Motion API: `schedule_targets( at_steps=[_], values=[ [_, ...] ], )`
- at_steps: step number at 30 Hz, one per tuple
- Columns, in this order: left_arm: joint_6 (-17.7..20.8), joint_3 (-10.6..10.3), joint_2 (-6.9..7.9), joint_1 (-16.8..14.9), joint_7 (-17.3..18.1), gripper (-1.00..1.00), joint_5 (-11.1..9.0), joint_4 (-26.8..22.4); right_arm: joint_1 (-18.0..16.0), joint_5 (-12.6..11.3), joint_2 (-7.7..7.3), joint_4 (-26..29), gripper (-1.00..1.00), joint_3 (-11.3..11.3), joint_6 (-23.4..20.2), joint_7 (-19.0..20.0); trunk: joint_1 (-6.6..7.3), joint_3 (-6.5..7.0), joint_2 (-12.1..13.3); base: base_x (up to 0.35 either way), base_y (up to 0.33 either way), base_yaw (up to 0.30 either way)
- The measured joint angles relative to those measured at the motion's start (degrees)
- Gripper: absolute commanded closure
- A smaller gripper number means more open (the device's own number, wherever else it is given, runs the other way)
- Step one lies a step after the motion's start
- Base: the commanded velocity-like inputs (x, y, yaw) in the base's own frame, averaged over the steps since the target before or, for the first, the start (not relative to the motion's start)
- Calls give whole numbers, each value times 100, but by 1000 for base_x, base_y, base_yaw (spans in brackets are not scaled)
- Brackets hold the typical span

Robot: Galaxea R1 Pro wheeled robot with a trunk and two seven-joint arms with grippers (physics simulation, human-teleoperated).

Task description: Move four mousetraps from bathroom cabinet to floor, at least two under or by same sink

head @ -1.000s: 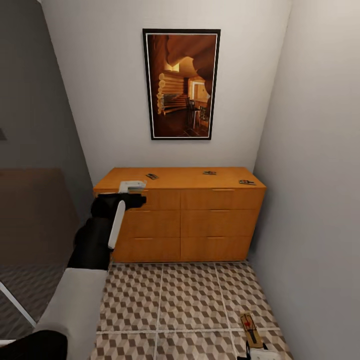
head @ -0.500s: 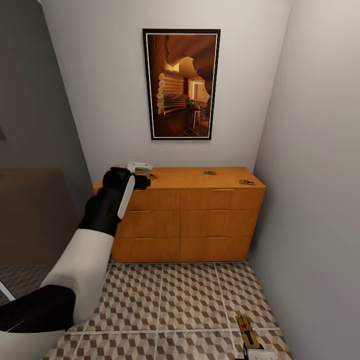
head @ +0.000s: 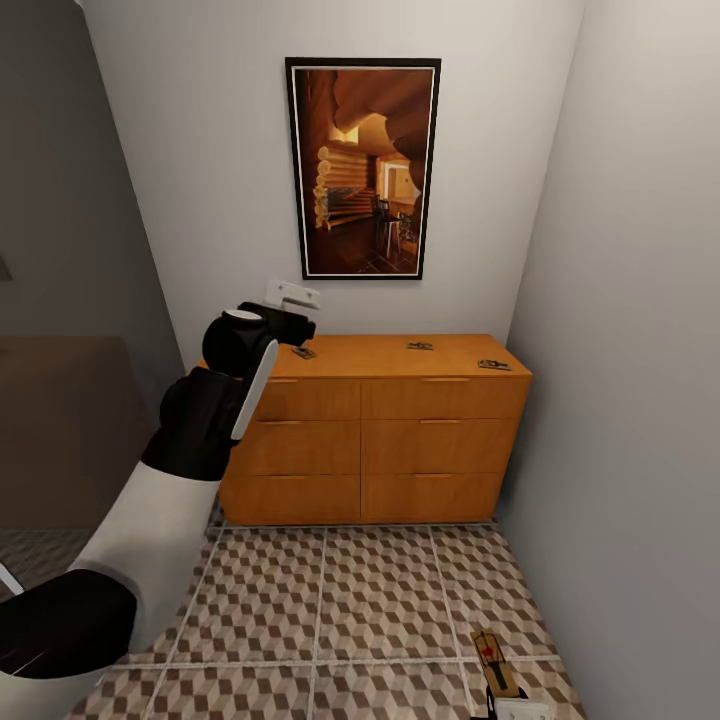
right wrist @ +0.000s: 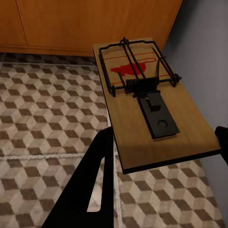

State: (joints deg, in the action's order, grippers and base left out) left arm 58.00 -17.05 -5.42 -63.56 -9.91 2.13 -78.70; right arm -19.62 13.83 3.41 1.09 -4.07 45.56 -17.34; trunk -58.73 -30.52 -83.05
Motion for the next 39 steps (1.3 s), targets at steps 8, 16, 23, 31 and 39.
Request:
schedule_targets(
  at_steps=[8, 16, 23, 31, 39],
  values=[
    [-5, -3, 22, 14, 0, -100, -11, 131, 4, 0, -6, 0, 100, 0, 0, 0, 1, 0, 0, 62, 0, 0],
    [-6, 212, 23, 22, 5, -100, -28, 551, 3, 1, -9, 0, 100, 0, 0, 0, 2, 0, 0, 172, 0, 0],
    [-10, 802, 11, 24, 40, -100, -390, 727, 4, 2, -9, 0, 100, 0, 0, 0, 1, 0, 0, 123, 0, 0],
    [-11, 887, 22, 24, 54, -100, -606, 779, 4, 2, -4, 0, 100, 0, 0, 0, 0, 0, 0, 40, 0, 0],
    [-18, 893, 16, 24, 58, -100, -690, 895, 5, 2, -9, 0, 100, 0, 0, 0, 0, 0, 0, 2, 0, 0]
  ],
)
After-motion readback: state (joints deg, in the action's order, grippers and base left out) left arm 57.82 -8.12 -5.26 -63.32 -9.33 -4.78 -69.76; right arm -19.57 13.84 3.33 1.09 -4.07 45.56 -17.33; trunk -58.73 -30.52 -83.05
